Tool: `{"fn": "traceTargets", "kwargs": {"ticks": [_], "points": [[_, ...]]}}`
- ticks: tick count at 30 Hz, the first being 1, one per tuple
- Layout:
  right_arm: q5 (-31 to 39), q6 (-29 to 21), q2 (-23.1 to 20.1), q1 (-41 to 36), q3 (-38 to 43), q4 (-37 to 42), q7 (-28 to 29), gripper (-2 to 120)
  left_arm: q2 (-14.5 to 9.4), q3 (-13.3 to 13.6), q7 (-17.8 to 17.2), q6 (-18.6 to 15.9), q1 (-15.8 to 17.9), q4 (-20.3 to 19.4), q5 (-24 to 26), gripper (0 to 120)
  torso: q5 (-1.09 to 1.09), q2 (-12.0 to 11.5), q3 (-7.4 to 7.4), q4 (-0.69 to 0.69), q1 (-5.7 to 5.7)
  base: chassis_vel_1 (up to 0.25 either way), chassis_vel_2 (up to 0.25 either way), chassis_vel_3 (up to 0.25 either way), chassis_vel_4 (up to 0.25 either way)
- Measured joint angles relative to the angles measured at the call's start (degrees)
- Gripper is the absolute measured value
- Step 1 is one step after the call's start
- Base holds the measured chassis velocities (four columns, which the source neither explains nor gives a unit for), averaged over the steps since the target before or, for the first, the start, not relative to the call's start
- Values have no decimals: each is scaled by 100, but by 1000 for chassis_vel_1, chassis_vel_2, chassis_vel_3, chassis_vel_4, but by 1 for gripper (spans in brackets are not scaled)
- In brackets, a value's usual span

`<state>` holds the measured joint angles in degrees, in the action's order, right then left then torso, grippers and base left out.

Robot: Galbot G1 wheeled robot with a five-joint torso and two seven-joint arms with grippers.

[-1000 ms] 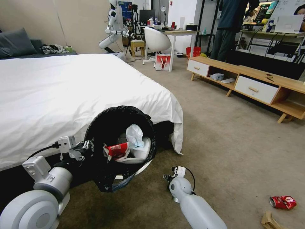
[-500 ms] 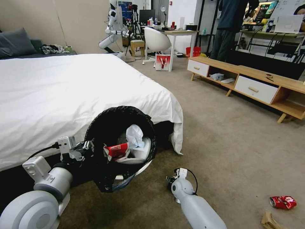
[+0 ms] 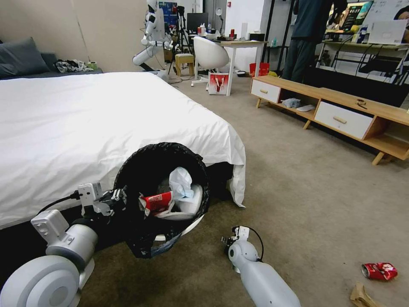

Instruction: Pick up the trash bin and place the garbage on the floor into it.

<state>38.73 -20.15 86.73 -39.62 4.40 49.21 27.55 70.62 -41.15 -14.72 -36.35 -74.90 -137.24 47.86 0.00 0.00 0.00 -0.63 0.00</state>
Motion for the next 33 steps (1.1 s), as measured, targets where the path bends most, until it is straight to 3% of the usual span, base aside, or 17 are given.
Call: {"fn": "traceTargets", "kwargs": {"ticks": [19,33], "points": [[-336,106,45,79,127,-311,-139,100,32,9,19,15,-123,-68,-75,2,0,0,0,0,0,0,0,0,0],[-543,178,115,107,208,-542,-548,100,54,23,24,21,-133,-73,-110,2,0,0,0,0,0,0,0,0,0]]}}
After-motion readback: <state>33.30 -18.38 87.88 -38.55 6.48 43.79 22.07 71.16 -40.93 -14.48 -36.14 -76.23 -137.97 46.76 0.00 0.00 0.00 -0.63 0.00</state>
